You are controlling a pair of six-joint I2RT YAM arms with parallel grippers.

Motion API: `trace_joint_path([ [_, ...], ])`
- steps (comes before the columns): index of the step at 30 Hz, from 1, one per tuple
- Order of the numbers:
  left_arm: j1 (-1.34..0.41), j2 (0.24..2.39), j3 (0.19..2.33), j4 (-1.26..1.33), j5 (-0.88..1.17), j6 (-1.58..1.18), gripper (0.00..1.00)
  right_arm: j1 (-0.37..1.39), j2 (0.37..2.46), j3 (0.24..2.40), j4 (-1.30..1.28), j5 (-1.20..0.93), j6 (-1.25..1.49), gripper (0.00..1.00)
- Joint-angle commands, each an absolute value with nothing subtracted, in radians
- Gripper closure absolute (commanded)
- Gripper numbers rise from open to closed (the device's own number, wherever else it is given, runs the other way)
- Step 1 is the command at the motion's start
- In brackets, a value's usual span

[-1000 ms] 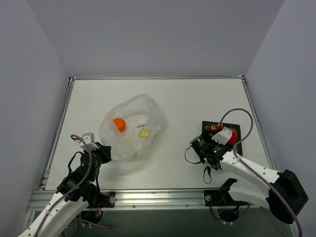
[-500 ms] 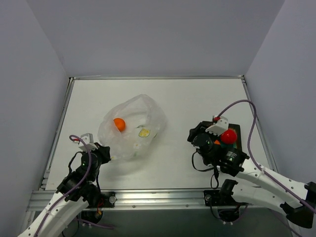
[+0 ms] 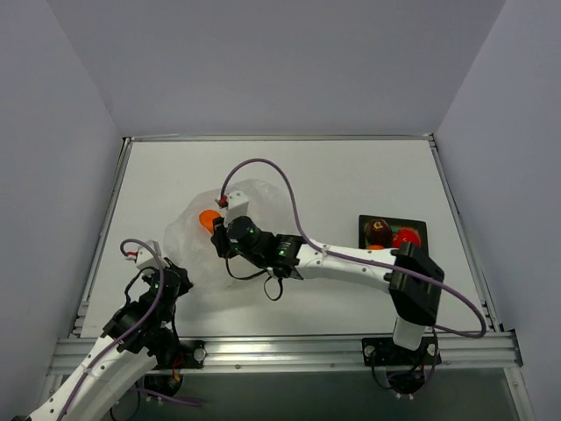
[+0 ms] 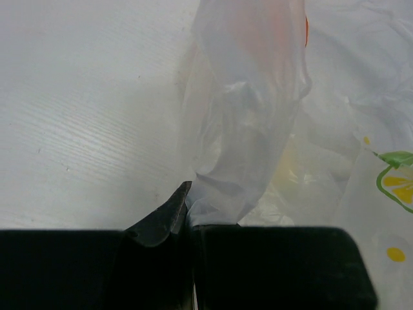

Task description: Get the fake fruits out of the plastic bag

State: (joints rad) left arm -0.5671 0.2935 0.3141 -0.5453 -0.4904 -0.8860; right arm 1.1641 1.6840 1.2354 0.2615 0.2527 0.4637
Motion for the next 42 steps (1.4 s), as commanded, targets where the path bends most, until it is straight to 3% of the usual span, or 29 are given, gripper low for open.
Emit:
trace_joint_path([
  [1, -0.566, 0.314, 0.364, -0.597, -0.519, -0.954, 0.98, 1.152, 1.826, 1.362, 0.342, 0.210, 0.405, 0.76],
  [8, -0.566, 0.239, 0.334, -0.577, -0.492, -0.948, 0.98, 1.071, 2.012, 1.420, 0.451, 0.242, 0.432, 0.73],
  [11, -0.565, 0.241, 0.345, -0.594, -0.503, -0.937, 0.98, 1.035, 2.071, 1.454, 0.463, 0.253, 0.456, 0.65],
  [18, -0.566, 0.285, 0.327, -0.549, -0.479, -0.934, 0.98, 1.002, 2.210, 1.575, 0.454, 0.278, 0.583, 0.30],
  [30, -0.565, 0.278, 0.333, -0.546, -0.474, -0.902, 0.98, 1.005, 2.348, 1.643, 0.514, 0.207, 0.716, 0.07],
  [32, -0.565, 0.279, 0.331, -0.542, -0.474, -0.902, 0.98, 1.000, 2.353, 1.621, 0.535, 0.183, 0.729, 0.08],
  [35, -0.565, 0.285, 0.334, -0.537, -0.474, -0.902, 0.98, 0.999, 2.326, 1.576, 0.601, 0.195, 0.729, 0.35],
  [36, -0.565, 0.287, 0.336, -0.537, -0.476, -0.902, 0.98, 1.000, 2.298, 1.565, 0.607, 0.199, 0.713, 0.52],
  [37, -0.565, 0.288, 0.339, -0.535, -0.477, -0.900, 0.98, 1.002, 2.283, 1.554, 0.610, 0.207, 0.701, 0.57],
  [42, -0.565, 0.307, 0.344, -0.511, -0.476, -0.893, 0.98, 1.031, 2.168, 1.485, 0.584, 0.274, 0.609, 0.63],
])
